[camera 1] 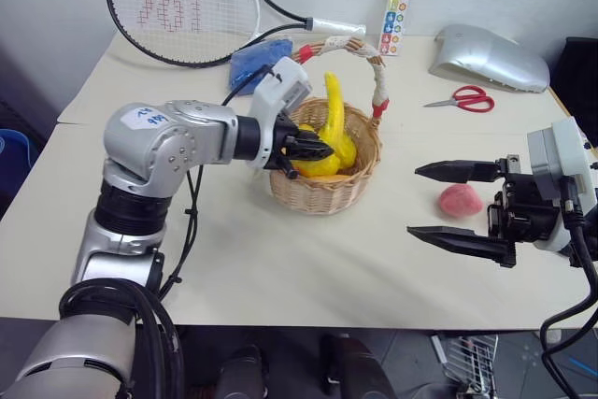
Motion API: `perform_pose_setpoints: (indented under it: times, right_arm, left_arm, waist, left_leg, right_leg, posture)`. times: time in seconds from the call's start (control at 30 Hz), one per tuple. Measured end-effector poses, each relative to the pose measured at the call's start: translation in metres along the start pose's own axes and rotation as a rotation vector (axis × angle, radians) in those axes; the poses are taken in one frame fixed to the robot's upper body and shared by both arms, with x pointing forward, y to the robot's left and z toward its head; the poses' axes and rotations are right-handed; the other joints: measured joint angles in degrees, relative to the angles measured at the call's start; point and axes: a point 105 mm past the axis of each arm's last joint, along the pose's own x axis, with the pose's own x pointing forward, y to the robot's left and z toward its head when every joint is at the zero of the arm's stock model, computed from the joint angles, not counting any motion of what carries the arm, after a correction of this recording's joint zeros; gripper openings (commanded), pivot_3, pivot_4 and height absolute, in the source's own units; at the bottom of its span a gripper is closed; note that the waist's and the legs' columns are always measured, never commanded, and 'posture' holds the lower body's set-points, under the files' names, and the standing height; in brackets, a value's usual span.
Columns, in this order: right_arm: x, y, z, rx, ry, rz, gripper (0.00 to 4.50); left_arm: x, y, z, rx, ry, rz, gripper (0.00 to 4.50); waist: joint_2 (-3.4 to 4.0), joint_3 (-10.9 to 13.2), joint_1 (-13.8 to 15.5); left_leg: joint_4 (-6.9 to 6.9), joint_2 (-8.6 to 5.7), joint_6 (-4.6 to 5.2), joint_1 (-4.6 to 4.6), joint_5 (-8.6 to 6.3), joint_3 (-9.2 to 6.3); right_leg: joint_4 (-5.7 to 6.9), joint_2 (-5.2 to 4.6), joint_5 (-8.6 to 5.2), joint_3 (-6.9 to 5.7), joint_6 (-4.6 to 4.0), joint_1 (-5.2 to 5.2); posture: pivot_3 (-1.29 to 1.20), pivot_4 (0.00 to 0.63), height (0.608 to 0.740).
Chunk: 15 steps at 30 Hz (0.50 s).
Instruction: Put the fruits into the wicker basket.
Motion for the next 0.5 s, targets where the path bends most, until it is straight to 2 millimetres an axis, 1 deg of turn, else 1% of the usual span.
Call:
perform_pose_setpoints:
  times: [0.03, 0.07, 0.2, 0.27, 0.3, 0.37, 0.43, 0.5]
  right_arm:
    - [0.000, -0.001, 0.001, -0.007, -0.004, -0.007, 4.50]
    - [0.000, -0.003, 0.001, -0.013, -0.008, -0.020, 4.50]
    - [-0.003, -0.012, 0.003, -0.025, -0.016, -0.066, 4.50]
    - [-0.004, -0.014, 0.003, -0.023, -0.020, -0.072, 4.50]
    - [-0.004, -0.014, 0.003, -0.023, -0.021, -0.072, 4.50]
    - [-0.004, -0.014, 0.003, -0.023, -0.021, -0.073, 4.50]
    - [-0.004, -0.014, 0.001, -0.017, -0.015, -0.078, 4.50]
    - [-0.007, -0.015, -0.008, 0.007, 0.007, -0.099, 4.50]
  left_arm:
    - [0.000, 0.000, 0.000, 0.000, 0.001, 0.001, 1.43]
    - [0.000, 0.001, -0.001, 0.000, 0.003, 0.005, 1.59]
    - [-0.005, 0.004, -0.007, -0.002, 0.024, 0.014, 2.83]
    - [-0.010, 0.006, -0.009, 0.001, 0.032, 0.018, 3.38]
    - [-0.011, 0.007, -0.010, 0.006, 0.032, 0.020, 3.74]
    - [-0.016, 0.005, -0.011, 0.034, 0.027, 0.014, 4.28]
    - [-0.021, 0.000, -0.012, 0.063, 0.014, -0.014, 4.28]
    - [-0.030, -0.007, -0.015, 0.100, -0.002, -0.058, 4.28]
  waist:
    - [0.00, 0.00, -0.05]
    - [0.00, 0.00, -0.09]
    - [0.00, 0.00, -0.04]
    - [0.00, 0.00, 0.02]
    - [0.00, 0.00, 0.04]
    - [0.00, 0.00, 0.01]
    - [0.00, 0.00, 0.00]
    - [0.01, 0.00, -0.03]
  left_leg:
    - [0.00, 0.00, 0.00, 0.00, 0.00, 0.00]
    - [-0.02, 0.00, -0.02, 0.01, 0.01, 0.00]
    - [-0.06, 0.03, -0.10, -0.01, 0.05, -0.04]
    - [-0.06, 0.05, -0.11, -0.01, 0.06, -0.07]
    - [-0.06, 0.06, -0.11, -0.02, 0.06, -0.07]
    - [-0.06, 0.08, -0.10, -0.01, 0.05, -0.07]
    - [-0.05, 0.11, -0.10, -0.01, 0.06, -0.07]
    - [-0.08, 0.20, -0.10, -0.01, 0.05, -0.07]
  right_leg:
    - [0.01, 0.00, 0.00, 0.01, 0.00, -0.01]
    - [0.02, 0.01, 0.00, 0.01, 0.00, -0.01]
    - [0.03, 0.00, -0.01, -0.03, -0.02, -0.03]
    - [0.03, -0.01, -0.02, -0.05, -0.03, -0.03]
    - [0.03, -0.02, -0.02, -0.06, -0.03, -0.02]
    - [0.02, -0.04, -0.02, -0.05, -0.03, -0.01]
    - [0.02, -0.05, -0.02, -0.06, -0.03, -0.01]
    - [0.01, -0.05, -0.02, -0.05, -0.03, -0.02]
  posture:
    - [0.00, 0.150, 0.740]
    - [0.00, 0.150, 0.740]
    - [0.00, 0.150, 0.740]
    - [0.00, 0.150, 0.740]
    - [0.00, 0.150, 0.740]
    - [0.00, 0.150, 0.740]
    - [0.00, 0.150, 0.740]
    - [0.00, 0.150, 0.740]
